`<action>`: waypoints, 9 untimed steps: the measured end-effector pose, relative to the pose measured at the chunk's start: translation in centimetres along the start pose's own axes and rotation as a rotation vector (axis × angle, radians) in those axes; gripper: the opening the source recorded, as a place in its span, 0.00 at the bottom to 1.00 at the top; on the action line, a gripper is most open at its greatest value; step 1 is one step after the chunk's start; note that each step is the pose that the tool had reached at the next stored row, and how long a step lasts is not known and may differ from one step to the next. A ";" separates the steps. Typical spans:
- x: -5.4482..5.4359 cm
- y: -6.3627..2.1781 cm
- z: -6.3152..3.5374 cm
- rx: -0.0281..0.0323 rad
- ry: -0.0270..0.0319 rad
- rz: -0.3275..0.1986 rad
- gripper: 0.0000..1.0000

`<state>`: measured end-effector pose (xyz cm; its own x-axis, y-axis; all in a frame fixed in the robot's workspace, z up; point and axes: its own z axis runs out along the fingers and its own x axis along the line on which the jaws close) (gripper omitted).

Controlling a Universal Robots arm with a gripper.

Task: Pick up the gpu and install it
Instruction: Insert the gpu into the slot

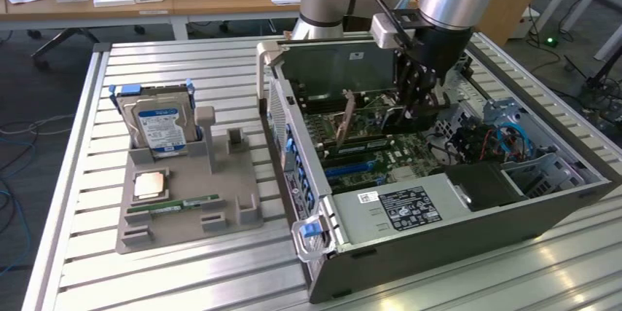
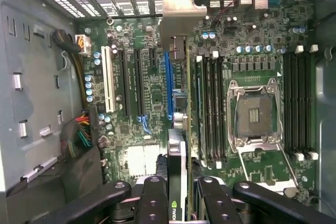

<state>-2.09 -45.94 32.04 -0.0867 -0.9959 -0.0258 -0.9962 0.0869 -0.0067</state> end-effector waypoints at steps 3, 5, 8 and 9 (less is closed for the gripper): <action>0.1 0.28 0.36 0.0000 0.0000 -0.002 0.27; 0.1 0.46 0.54 0.0001 0.0000 -0.004 0.27; 0.1 0.74 0.69 0.0001 0.0000 -0.006 0.27; 0.1 0.84 0.74 0.0001 0.0000 -0.007 0.27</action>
<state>-2.94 -45.98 31.29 -0.0795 -0.9965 -0.0257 -0.9968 0.0797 -0.0070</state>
